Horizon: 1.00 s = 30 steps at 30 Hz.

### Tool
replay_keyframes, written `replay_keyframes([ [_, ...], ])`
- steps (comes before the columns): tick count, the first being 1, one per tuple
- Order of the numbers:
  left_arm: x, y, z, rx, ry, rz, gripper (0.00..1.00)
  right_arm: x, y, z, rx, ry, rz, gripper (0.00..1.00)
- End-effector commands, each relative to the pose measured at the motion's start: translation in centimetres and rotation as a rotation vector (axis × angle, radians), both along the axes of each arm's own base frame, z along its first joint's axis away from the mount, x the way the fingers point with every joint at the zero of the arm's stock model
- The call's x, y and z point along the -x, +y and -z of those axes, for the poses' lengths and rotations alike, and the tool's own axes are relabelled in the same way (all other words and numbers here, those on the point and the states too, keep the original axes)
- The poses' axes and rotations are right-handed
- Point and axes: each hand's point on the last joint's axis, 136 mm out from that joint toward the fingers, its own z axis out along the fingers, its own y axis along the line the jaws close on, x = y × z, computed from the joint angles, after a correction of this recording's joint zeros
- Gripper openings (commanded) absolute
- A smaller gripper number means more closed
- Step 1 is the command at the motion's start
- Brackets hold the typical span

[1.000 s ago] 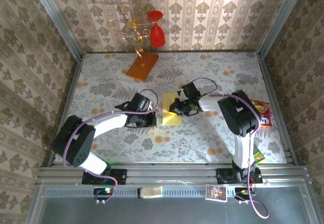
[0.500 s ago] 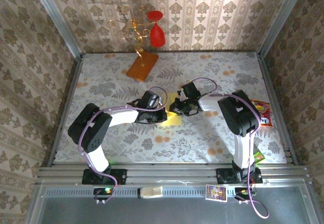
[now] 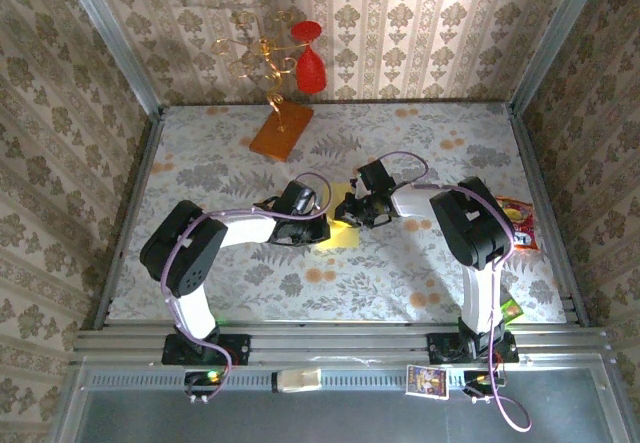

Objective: Fold a paper plane with a square sheet of paper (pick it up from the middle)

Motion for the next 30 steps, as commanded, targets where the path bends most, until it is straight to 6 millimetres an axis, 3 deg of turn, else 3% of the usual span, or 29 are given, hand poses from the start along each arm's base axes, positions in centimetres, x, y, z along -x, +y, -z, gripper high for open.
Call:
replay_keyframes([
  [1, 0.4, 1.4, 1.4, -0.063, 0.050, -0.045, 0.00, 0.8, -2.9, 2.2, 0.139, 0.074, 0.021, 0.11],
  [6, 0.7, 1.6, 1.2, -0.062, 0.058, -0.045, 0.00, -0.5, -1.3, -3.1, 0.050, -0.056, -0.045, 0.14],
  [10, 0.6, 1.3, 0.9, -0.055, 0.057, -0.036, 0.00, 0.4, -0.6, -4.4, 0.026, -0.081, -0.106, 0.15],
  [16, 0.5, 0.9, 0.7, -0.043, 0.056, -0.029, 0.00, 2.2, 0.5, -3.0, 0.035, -0.053, -0.160, 0.11],
  [30, 0.3, 0.6, 0.1, -0.021, 0.048, -0.025, 0.00, 2.8, 0.2, 1.4, 0.094, 0.019, -0.164, 0.06],
])
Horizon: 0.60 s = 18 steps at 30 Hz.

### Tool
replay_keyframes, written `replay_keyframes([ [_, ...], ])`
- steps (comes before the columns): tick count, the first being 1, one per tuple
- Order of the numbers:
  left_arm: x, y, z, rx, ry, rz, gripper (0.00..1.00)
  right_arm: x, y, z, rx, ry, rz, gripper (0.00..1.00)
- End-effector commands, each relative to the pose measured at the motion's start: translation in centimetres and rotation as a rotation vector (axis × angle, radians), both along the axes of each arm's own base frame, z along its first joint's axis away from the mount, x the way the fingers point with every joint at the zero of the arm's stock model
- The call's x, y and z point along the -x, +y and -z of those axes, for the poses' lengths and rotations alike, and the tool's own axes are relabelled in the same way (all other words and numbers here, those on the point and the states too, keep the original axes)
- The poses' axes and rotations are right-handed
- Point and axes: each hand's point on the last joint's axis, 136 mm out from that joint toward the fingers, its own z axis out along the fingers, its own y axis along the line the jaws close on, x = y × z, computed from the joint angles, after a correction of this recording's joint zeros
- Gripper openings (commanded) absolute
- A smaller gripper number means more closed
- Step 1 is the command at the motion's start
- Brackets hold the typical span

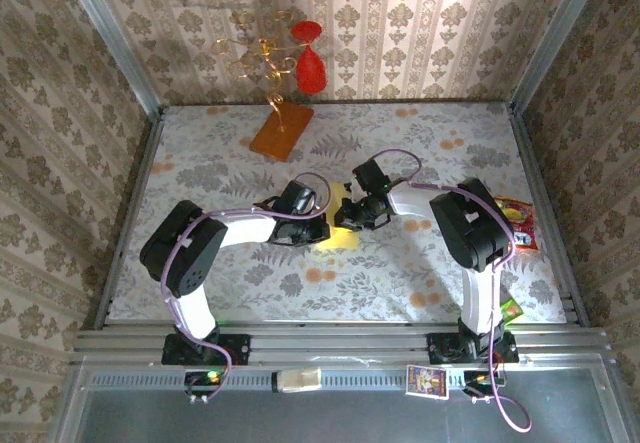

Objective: Fold a paper plane with a square sheet of paper (pick it up from the middle)

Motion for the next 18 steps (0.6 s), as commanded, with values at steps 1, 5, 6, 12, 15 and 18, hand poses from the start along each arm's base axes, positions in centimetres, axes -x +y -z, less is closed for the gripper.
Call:
replay_keyframes([
  [1, 0.2, 0.5, -0.2, -0.014, 0.029, -0.012, 0.00, 0.6, -0.6, 1.8, 0.042, 0.030, -0.017, 0.06],
  [5, -0.6, -0.3, -2.1, 0.049, -0.024, -0.015, 0.00, 1.0, -1.0, 2.6, 0.066, 0.043, -0.018, 0.06],
  [6, -0.9, -0.5, -2.5, 0.064, -0.034, -0.018, 0.00, 1.1, -1.0, 2.7, 0.069, 0.044, -0.020, 0.06],
  [12, -1.6, -0.6, -1.8, 0.101, -0.011, -0.039, 0.00, 1.2, -1.1, 3.1, 0.075, 0.042, -0.028, 0.06],
  [15, -1.5, -0.6, -0.9, 0.097, 0.015, -0.044, 0.00, 1.3, -1.2, 3.2, 0.078, 0.036, -0.037, 0.05],
  [18, -1.1, -0.4, -0.1, 0.087, 0.039, -0.046, 0.00, 1.2, -1.5, 3.4, 0.091, 0.005, -0.051, 0.04],
])
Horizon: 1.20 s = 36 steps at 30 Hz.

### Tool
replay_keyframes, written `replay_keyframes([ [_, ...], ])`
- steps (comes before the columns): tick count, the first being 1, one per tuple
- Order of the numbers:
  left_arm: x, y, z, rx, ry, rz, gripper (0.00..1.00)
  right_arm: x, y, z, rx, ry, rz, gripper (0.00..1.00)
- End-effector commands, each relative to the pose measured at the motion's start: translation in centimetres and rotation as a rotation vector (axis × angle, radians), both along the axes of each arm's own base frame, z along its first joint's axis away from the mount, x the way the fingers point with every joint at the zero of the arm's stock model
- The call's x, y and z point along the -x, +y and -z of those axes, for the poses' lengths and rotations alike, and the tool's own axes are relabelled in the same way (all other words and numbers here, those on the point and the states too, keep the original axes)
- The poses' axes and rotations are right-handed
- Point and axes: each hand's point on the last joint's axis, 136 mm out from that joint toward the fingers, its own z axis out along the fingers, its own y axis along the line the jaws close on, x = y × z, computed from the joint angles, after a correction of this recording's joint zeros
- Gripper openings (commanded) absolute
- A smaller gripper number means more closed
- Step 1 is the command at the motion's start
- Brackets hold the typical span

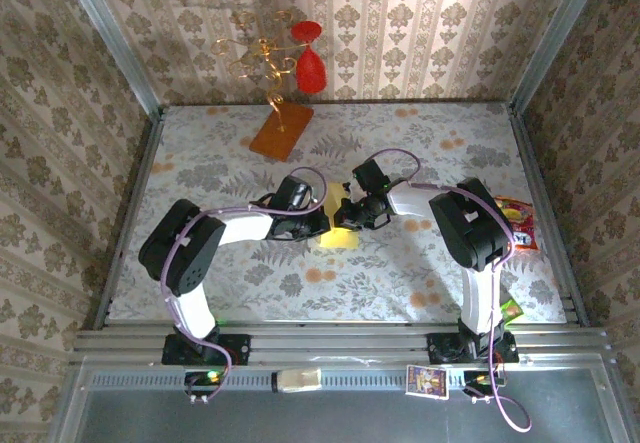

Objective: Fold a paper plane with a square sheet of paper (pick it up from the middle)

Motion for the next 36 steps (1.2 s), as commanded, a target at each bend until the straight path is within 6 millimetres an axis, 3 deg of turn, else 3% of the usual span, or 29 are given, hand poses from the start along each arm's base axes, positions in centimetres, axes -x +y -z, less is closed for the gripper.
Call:
replay_keyframes([
  [1, 0.6, 0.1, 1.1, 0.003, 0.050, -0.003, 0.00, 1.4, -1.6, 3.4, 0.095, 0.026, -0.021, 0.04],
  [13, 3.6, 3.1, 4.4, -0.115, 0.198, -0.043, 0.00, 0.5, -2.2, 3.2, 0.015, -0.075, -0.024, 0.05],
  [21, 4.5, 3.9, 5.5, -0.141, 0.235, -0.057, 0.00, -3.1, -6.7, 3.0, 0.091, -0.057, 0.145, 0.05],
  [26, 3.8, 3.4, 4.5, -0.127, 0.186, -0.031, 0.00, -4.3, -9.7, 2.4, 0.222, -0.070, 0.226, 0.06],
  [30, 2.9, 2.4, 3.1, -0.090, 0.138, -0.016, 0.00, -4.7, -9.9, 1.0, 0.218, -0.088, 0.257, 0.06],
  [36, 1.3, 0.7, -0.2, -0.011, 0.037, 0.011, 0.00, -5.2, -8.9, -2.8, 0.113, -0.148, 0.281, 0.06],
])
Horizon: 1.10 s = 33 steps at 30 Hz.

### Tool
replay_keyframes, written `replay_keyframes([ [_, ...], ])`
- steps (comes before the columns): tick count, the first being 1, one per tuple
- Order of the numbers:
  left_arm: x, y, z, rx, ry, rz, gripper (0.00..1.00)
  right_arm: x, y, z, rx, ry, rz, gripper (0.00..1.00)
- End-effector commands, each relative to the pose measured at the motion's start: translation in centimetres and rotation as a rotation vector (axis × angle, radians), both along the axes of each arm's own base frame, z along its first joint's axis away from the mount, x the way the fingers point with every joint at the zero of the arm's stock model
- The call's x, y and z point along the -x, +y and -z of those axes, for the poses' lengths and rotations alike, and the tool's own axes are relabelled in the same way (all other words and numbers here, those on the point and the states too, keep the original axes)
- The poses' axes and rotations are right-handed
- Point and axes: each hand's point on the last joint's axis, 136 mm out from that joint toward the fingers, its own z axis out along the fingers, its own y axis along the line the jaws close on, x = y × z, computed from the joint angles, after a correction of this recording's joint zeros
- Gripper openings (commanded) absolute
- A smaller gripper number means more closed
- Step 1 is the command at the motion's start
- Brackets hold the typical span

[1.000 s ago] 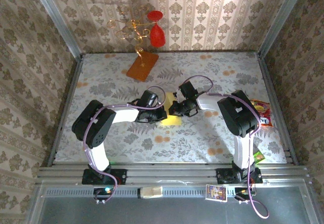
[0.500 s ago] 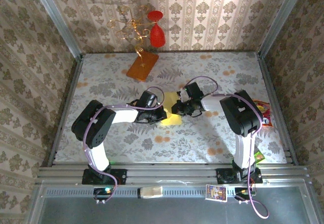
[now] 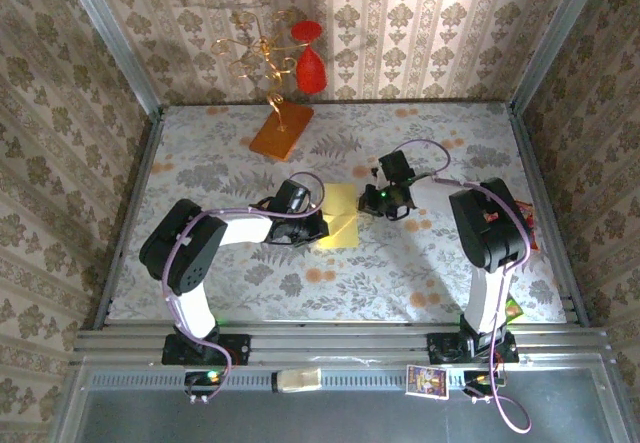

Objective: Fold a paper plane with a square sheet of paper (pick it up from the middle)

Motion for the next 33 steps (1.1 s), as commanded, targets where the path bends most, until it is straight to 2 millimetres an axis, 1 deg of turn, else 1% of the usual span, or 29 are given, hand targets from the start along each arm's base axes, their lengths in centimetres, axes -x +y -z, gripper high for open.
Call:
replay_keyframes([
  [1, -0.2, -0.2, -1.9, 0.005, -0.046, 0.025, 0.00, -0.3, -0.9, -2.7, -0.003, -0.048, 0.057, 0.07],
  [2, -0.7, -0.5, -2.7, 0.024, -0.071, 0.023, 0.00, -0.3, -0.7, -3.4, -0.022, -0.060, 0.056, 0.08],
  [3, -1.2, -0.7, -3.4, 0.040, -0.093, 0.021, 0.03, -0.2, -0.5, -4.0, -0.038, -0.070, 0.055, 0.09],
  [4, -1.6, -1.0, -4.2, 0.060, -0.117, 0.017, 0.06, -0.1, -0.3, -4.6, -0.053, -0.073, 0.052, 0.10],
  [7, -2.7, -1.2, -5.2, 0.089, -0.159, -0.003, 0.19, 0.8, -0.1, -5.1, -0.083, -0.056, 0.059, 0.16],
  [10, -3.5, -0.8, -4.6, 0.084, -0.149, -0.023, 0.23, 1.8, 0.1, -4.8, -0.111, -0.020, 0.071, 0.24],
  [13, -4.3, -0.9, -4.0, 0.095, -0.139, -0.031, 0.25, 2.8, 0.5, -4.0, -0.139, 0.025, 0.076, 0.31],
  [16, -5.0, -0.8, -3.5, 0.105, -0.125, -0.052, 0.26, 3.4, 1.2, -3.1, -0.167, 0.063, 0.076, 0.34],
  [22, -5.8, -0.9, -2.4, 0.113, -0.110, -0.073, 0.26, 4.1, 2.7, -2.1, -0.202, 0.117, 0.064, 0.35],
  [26, -5.3, -0.4, -0.8, 0.093, -0.073, -0.099, 0.26, 4.5, 2.7, -1.6, -0.208, 0.178, 0.124, 0.34],
  [30, -4.8, 0.1, 0.6, 0.086, -0.032, -0.131, 0.26, 4.6, 3.1, -1.2, -0.217, 0.204, 0.138, 0.35],
  [33, -4.5, 0.4, 1.1, 0.076, -0.018, -0.145, 0.25, 4.6, 3.6, -1.1, -0.226, 0.220, 0.139, 0.35],
])
